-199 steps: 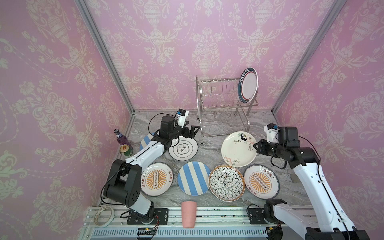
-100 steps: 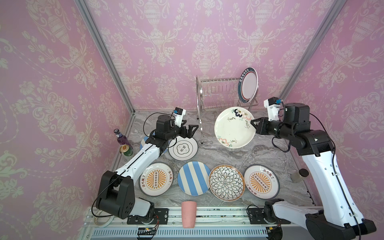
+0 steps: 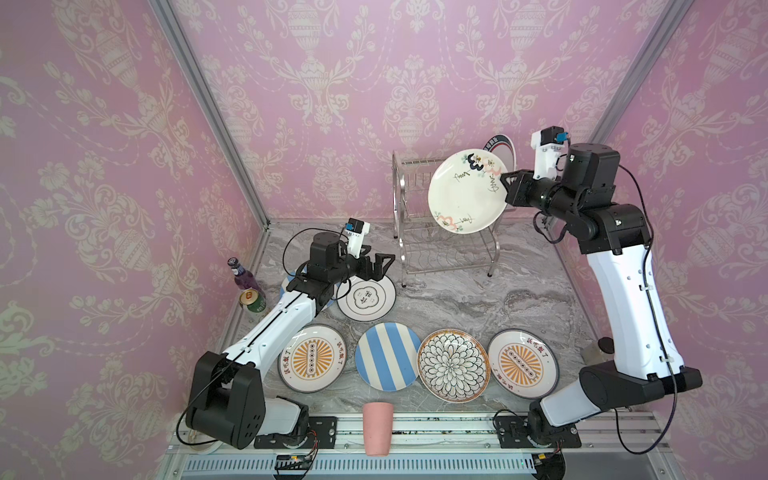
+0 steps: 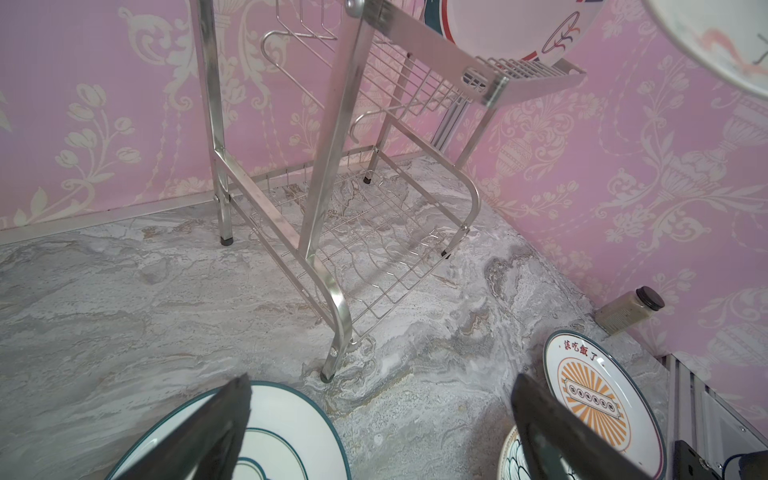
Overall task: Load the plates into the dish rack
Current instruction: 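Carry the plate above the rack's upper tier with the right gripper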
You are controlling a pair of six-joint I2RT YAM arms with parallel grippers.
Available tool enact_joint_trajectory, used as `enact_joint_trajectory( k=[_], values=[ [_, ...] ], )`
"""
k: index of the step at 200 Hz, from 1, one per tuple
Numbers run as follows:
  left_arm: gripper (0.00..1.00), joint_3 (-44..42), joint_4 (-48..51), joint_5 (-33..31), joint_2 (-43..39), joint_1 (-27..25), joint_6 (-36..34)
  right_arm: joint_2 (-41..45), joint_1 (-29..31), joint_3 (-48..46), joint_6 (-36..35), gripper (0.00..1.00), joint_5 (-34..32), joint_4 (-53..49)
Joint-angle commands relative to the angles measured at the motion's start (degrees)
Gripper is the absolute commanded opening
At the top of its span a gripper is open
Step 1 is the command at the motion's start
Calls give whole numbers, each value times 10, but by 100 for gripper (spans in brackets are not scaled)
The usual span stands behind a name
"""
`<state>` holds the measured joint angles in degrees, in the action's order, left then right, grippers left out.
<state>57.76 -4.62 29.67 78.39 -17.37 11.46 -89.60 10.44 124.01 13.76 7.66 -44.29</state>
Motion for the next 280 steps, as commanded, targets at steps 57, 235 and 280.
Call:
enact_joint_trajectory(
  k=[57,235,280],
  values=[
    [99,-10,24,-7,-29,1,-17,-44,6,86,-93,0,-166,132],
    [99,15,78,-28,-30,1,-41,-223,82,208,-399,0,-399,292],
    [99,22,79,-28,-19,1,-43,-226,82,188,-451,0,-427,327]
  ],
)
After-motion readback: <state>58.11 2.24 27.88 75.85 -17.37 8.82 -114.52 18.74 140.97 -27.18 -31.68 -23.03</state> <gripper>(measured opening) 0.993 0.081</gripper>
